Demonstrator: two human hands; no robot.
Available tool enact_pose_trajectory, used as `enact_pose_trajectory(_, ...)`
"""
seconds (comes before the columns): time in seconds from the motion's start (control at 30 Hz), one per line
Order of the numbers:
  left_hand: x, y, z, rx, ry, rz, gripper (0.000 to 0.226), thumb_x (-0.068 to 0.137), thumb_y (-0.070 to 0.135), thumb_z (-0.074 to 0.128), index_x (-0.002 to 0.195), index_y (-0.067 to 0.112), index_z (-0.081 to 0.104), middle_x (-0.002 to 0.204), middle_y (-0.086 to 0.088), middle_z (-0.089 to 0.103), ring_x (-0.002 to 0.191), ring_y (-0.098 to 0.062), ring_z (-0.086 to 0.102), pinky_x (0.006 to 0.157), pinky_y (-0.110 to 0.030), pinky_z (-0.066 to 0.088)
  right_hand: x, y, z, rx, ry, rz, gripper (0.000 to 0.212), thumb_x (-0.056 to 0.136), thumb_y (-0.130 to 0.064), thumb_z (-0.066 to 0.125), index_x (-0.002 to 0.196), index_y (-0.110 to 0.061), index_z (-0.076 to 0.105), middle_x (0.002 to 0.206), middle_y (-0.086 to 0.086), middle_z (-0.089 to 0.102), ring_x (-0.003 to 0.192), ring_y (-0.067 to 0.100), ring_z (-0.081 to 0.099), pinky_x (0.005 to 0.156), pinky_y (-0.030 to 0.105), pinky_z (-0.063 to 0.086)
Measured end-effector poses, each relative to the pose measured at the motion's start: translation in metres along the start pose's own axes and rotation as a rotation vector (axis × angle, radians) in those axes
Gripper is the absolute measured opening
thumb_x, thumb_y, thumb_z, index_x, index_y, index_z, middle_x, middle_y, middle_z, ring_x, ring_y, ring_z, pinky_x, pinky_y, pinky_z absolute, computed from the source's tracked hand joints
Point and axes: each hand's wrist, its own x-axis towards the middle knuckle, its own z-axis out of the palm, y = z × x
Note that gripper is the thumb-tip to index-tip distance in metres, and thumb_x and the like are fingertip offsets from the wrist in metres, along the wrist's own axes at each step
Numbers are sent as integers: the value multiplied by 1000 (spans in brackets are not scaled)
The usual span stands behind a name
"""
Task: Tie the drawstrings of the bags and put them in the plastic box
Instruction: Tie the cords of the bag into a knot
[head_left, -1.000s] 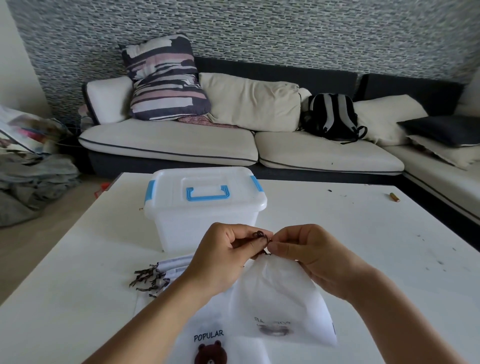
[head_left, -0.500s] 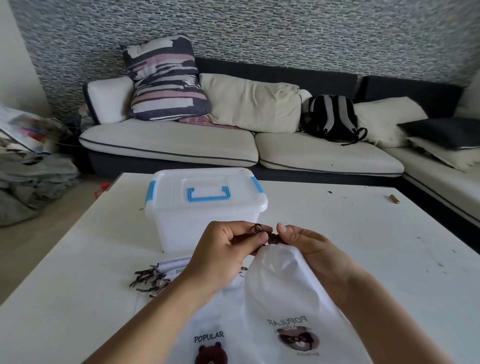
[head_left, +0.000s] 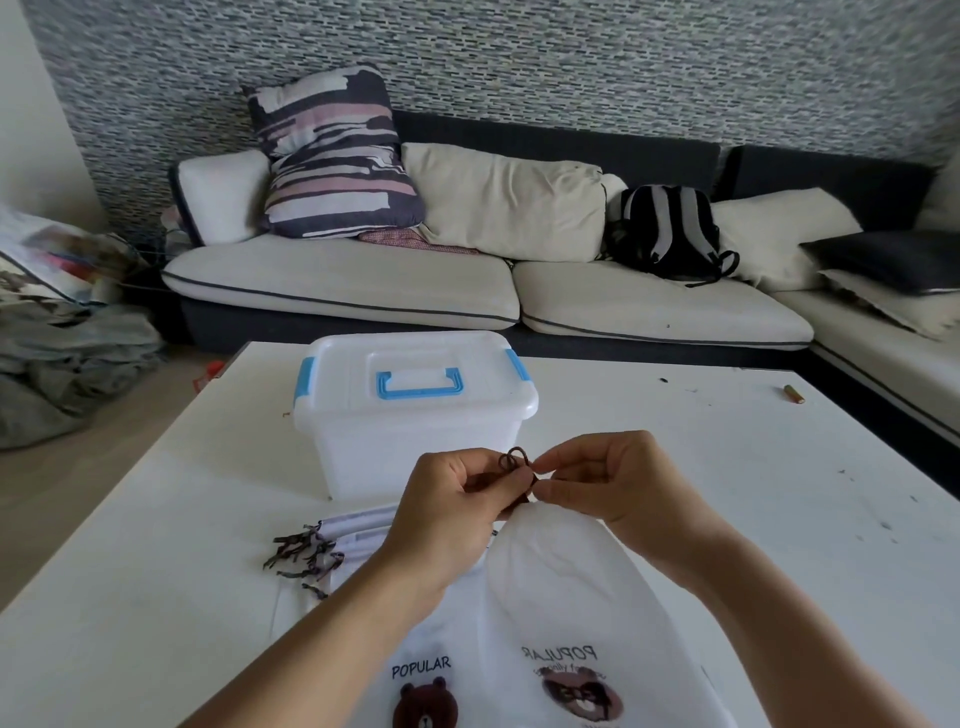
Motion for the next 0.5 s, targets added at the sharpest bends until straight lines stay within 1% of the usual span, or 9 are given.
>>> enact_pose_trajectory(0.1,-1,-1,4,61,74,41,9,89,12,74,83,17,78,79,-3,78,78,-21,73,80,-31,58,-2,-3,4,-117,44,-19,13,81,-10,81,91,-19,81,79,4,78,73,16,68,74,35,54)
enact_pose_trajectory(0.17,-1,0,4,48,75,41,10,87,9,75,92,18,74,79,-4,78,78,-21,73,79,-32,58,-3,-3,5,-177,26,-32,9,85,-15,78,88,-23,82,78,4,78,69,15,64,69,35,51)
enact_pose_trajectory(0.27,2,6,-2,69,5,-10,26,85,8,77,107,18,67,83,-7,78,77,-22,74,80,-34,59,-5,-1,5,-227,-34,-15,13,90,-20,72,84,-26,82,83,16,75,67,16,53,65,33,43)
enact_pose_trajectory(0.3,3,9,-7,58,-52,-22,28,85,7,77,109,16,67,85,-9,78,79,-23,75,80,-33,60,-5,-1,4,-214,-42,-5,14,91,-21,71,84,-25,82,82,16,74,67,17,53,65,34,42)
enact_pose_trajectory(0.33,5,11,-12,40,-119,-23,29,84,3,76,110,13,67,88,-12,78,81,-24,75,81,-32,60,-6,-2,4,-179,-46,5,14,92,-20,70,84,-23,82,79,13,74,67,16,53,66,33,42)
enact_pose_trajectory(0.4,6,17,-21,43,-238,7,32,84,-4,74,112,10,68,93,-13,77,86,-24,74,83,-31,60,-7,-3,3,-44,-47,48,16,94,-15,68,85,-16,81,73,3,73,66,11,56,65,25,44)
enact_pose_trajectory(0.47,7,19,-24,88,-275,72,31,83,-7,73,109,10,70,93,-10,78,86,-21,74,83,-31,60,-7,-4,3,100,-76,101,16,95,-10,65,89,-8,79,72,0,72,62,8,60,63,17,46)
enact_pose_trajectory(0.5,7,19,-25,105,-255,114,28,83,-7,73,105,9,71,92,-10,78,84,-20,74,81,-30,60,-8,-5,3,169,-98,130,15,95,-9,64,91,-5,78,74,3,73,63,10,63,62,18,49)
